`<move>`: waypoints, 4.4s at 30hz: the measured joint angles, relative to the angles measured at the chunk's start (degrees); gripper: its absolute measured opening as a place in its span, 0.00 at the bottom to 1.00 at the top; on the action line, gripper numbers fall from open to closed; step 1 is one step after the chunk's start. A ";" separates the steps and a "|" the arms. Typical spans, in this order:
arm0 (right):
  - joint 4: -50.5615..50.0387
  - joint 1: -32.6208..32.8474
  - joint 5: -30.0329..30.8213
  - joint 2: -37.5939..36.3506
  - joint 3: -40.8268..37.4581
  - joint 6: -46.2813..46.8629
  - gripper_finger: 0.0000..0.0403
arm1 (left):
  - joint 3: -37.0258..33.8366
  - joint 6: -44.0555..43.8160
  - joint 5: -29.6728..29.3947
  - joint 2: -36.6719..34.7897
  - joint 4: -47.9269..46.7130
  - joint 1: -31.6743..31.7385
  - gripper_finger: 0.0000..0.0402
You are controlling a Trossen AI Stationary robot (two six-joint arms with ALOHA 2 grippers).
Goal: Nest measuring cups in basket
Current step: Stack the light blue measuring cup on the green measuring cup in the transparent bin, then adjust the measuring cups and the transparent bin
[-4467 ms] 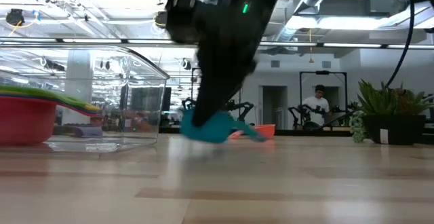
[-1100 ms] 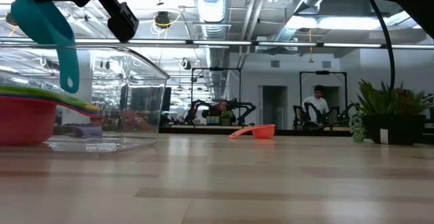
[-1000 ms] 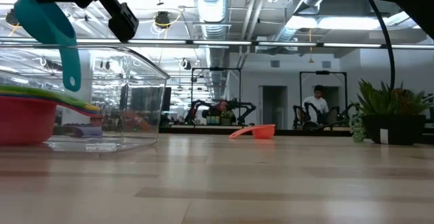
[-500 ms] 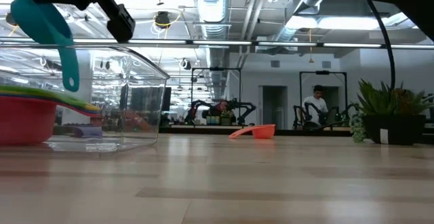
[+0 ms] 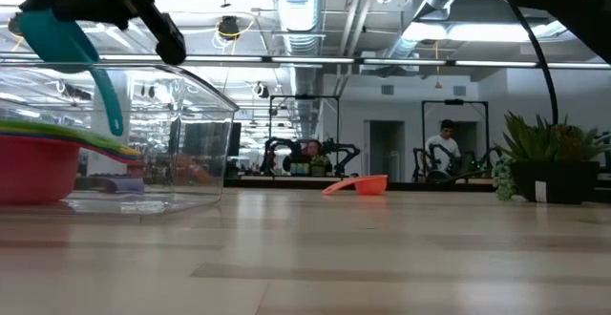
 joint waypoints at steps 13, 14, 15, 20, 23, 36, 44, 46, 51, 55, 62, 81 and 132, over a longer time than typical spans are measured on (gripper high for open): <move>-2.56 -1.49 -5.15 0.00 0.00 -4.90 0.06 | 0.00 0.44 0.00 0.00 0.00 0.01 0.17; -2.56 -1.55 -5.63 0.00 0.00 -4.88 0.07 | 0.00 0.46 0.00 0.00 0.00 0.00 0.17; -2.60 -1.61 -5.86 0.00 0.00 -4.78 0.08 | 0.00 0.46 0.00 0.00 0.00 0.00 0.17; -2.67 -2.02 -5.87 0.00 0.00 -4.67 0.13 | 0.00 0.87 0.00 0.00 0.00 0.01 0.17; -2.78 -2.20 -5.87 0.00 0.00 -4.61 0.14 | 0.00 0.90 0.00 0.00 0.00 0.00 0.17; -1.92 -2.25 -8.69 0.00 0.00 -5.07 0.15 | 0.00 0.94 -0.02 0.00 0.00 0.02 0.17; -1.87 -2.60 -8.76 0.00 0.00 -5.04 0.21 | 0.00 0.94 -0.04 0.00 0.00 0.00 0.17; -1.48 -2.69 -8.76 0.00 0.00 -5.03 0.23 | 0.00 0.94 -0.04 0.02 0.00 0.00 0.17; 1.46 -2.66 -8.69 -0.02 0.00 -5.02 0.26 | 0.00 1.75 -0.26 0.00 0.01 0.02 0.17; 1.79 -2.64 -8.69 -0.02 0.00 -5.04 0.26 | 0.00 2.99 -0.58 0.00 0.00 0.00 0.17; 1.75 -2.65 -8.71 -0.02 0.00 -2.36 0.26 | 0.00 2.97 -0.64 0.00 0.00 0.02 0.17; -19.44 -2.25 -2.55 -0.07 0.04 4.23 0.12 | 0.00 2.60 0.61 0.01 0.00 0.00 0.17; -51.46 8.97 40.22 -27.43 0.60 -2.09 0.01 | 0.00 38.14 3.47 0.00 4.39 32.59 0.15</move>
